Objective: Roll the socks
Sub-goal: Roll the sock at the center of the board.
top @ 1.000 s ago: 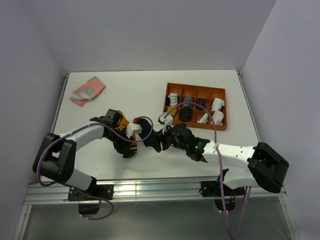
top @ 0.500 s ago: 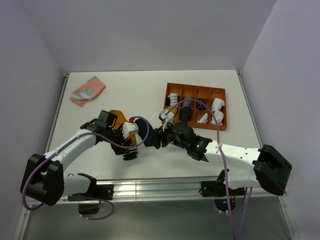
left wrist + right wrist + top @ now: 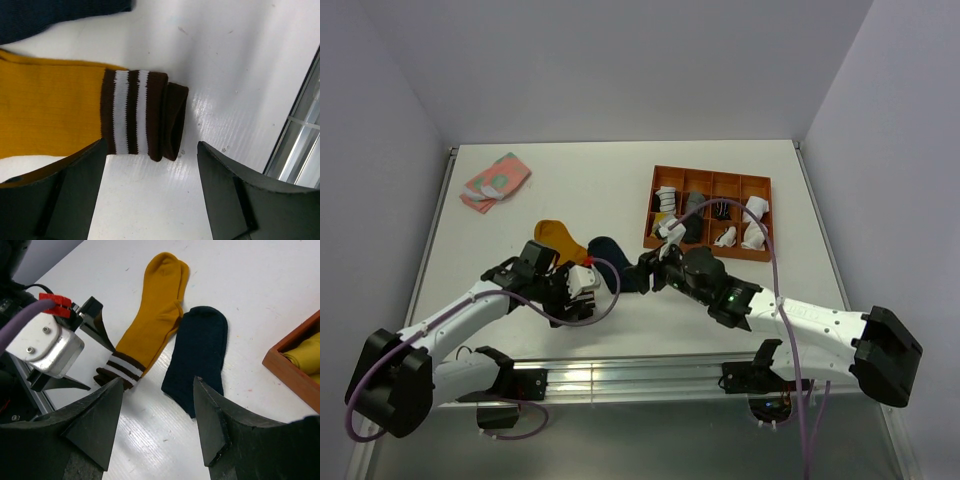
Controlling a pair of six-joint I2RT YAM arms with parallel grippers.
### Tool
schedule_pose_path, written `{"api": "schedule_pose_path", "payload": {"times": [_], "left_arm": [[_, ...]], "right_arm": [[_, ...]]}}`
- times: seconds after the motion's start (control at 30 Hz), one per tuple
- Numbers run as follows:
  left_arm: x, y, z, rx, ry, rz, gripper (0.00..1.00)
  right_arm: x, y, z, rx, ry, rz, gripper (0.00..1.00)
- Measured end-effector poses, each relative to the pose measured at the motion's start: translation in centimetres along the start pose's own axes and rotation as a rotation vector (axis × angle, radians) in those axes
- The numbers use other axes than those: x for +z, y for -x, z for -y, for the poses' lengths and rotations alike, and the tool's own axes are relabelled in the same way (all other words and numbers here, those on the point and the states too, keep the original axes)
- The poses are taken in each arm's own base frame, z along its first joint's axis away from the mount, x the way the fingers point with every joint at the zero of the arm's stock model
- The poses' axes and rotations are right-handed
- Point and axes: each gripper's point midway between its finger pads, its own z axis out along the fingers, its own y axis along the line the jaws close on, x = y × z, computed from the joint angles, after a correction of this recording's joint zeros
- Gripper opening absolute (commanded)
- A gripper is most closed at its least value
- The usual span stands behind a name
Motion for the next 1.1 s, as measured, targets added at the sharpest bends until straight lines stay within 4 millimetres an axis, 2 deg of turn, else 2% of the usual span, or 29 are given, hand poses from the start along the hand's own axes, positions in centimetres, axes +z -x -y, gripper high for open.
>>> {"api": "schedule_pose_path", "payload": {"times": [0.37, 0.73, 0.93, 1.1], "left_arm": [[1.2, -0.6, 1.0, 0.057, -0.004, -0.021, 0.8], [1.9, -1.6, 0.9, 0.056, -0.003, -0.062, 0.78], [2.6, -1.7, 0.5, 0.061, -0.003, -0.078, 0.72], [2.9, -1.4, -0.1, 0.061, 0.006, -0.083, 0.61]], "right_arm": [[-1.2, -0.6, 1.0, 0.004, -0.04, 0.008, 0.65], [-1.5, -0.9, 1.4, 0.003, -0.057, 0.006, 0.65], [-1.6, -0.9, 1.5, 0.003, -0.059, 0.01, 0.65], [-1.9, -1.1, 1.7, 0.002, -0.065, 0.008, 0.65]]}}
